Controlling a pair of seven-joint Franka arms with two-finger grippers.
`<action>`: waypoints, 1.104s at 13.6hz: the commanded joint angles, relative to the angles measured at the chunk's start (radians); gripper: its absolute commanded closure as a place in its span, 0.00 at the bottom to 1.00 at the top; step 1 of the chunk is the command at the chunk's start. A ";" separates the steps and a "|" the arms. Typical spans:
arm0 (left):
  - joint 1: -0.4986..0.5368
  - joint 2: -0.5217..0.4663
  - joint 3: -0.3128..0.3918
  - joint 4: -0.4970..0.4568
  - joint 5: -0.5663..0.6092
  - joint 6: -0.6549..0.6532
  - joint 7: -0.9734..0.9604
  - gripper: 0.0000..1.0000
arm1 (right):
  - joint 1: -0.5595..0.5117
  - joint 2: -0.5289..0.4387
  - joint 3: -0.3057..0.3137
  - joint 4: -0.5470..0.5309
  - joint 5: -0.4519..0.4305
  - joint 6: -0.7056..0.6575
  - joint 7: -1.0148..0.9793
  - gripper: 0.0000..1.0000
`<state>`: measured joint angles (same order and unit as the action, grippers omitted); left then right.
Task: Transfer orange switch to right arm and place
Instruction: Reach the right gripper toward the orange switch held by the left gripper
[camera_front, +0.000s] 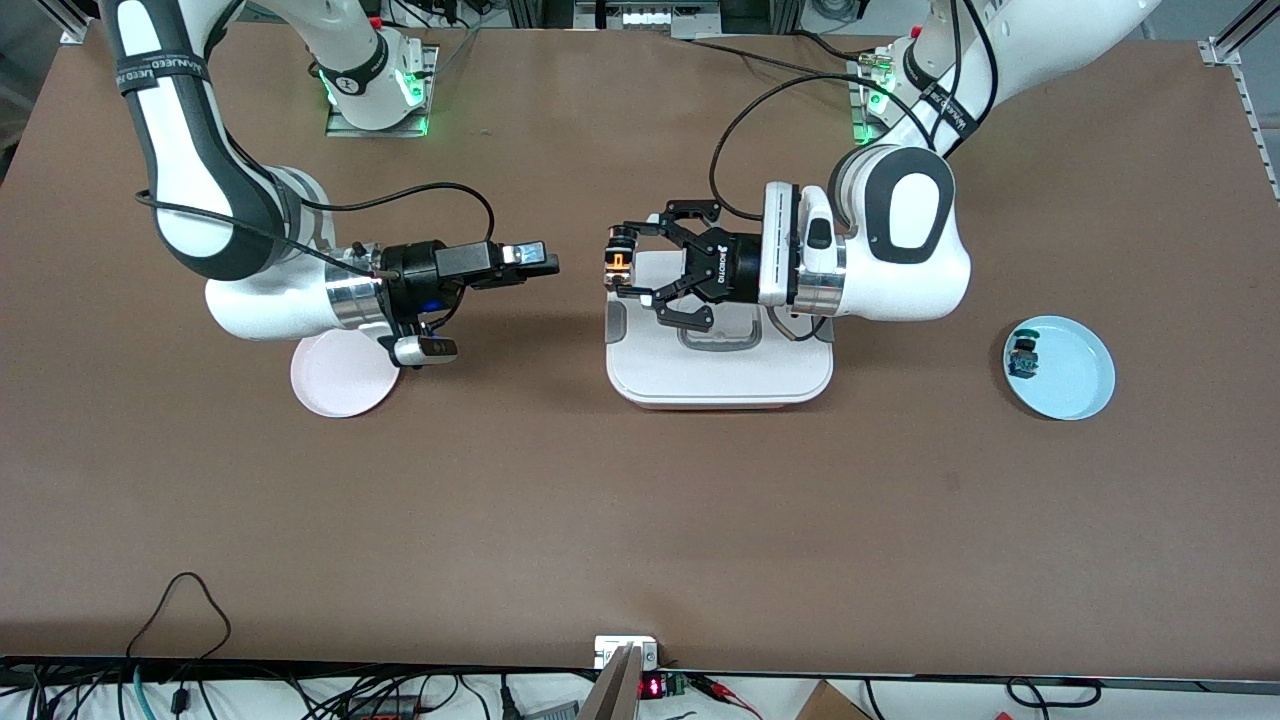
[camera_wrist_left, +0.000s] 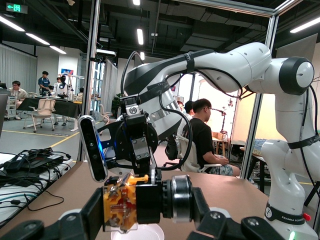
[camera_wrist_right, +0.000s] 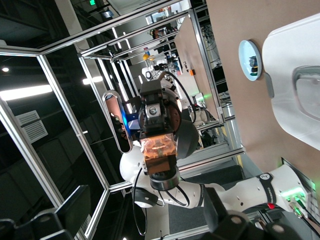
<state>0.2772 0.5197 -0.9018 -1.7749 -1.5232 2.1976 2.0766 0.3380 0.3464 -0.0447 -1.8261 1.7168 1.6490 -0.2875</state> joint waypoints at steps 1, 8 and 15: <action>0.026 -0.021 -0.011 -0.031 -0.034 -0.038 0.046 0.98 | 0.048 0.026 -0.004 0.005 0.067 0.011 -0.071 0.00; 0.045 -0.021 -0.011 -0.034 -0.034 -0.070 0.053 0.99 | 0.111 0.056 -0.004 0.021 0.133 0.081 -0.162 0.00; 0.045 -0.023 -0.011 -0.032 -0.034 -0.070 0.053 0.99 | 0.136 0.049 -0.003 0.024 0.164 0.112 -0.151 0.00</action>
<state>0.3045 0.5197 -0.9023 -1.7841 -1.5232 2.1411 2.0968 0.4655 0.3997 -0.0441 -1.8116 1.8633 1.7483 -0.4371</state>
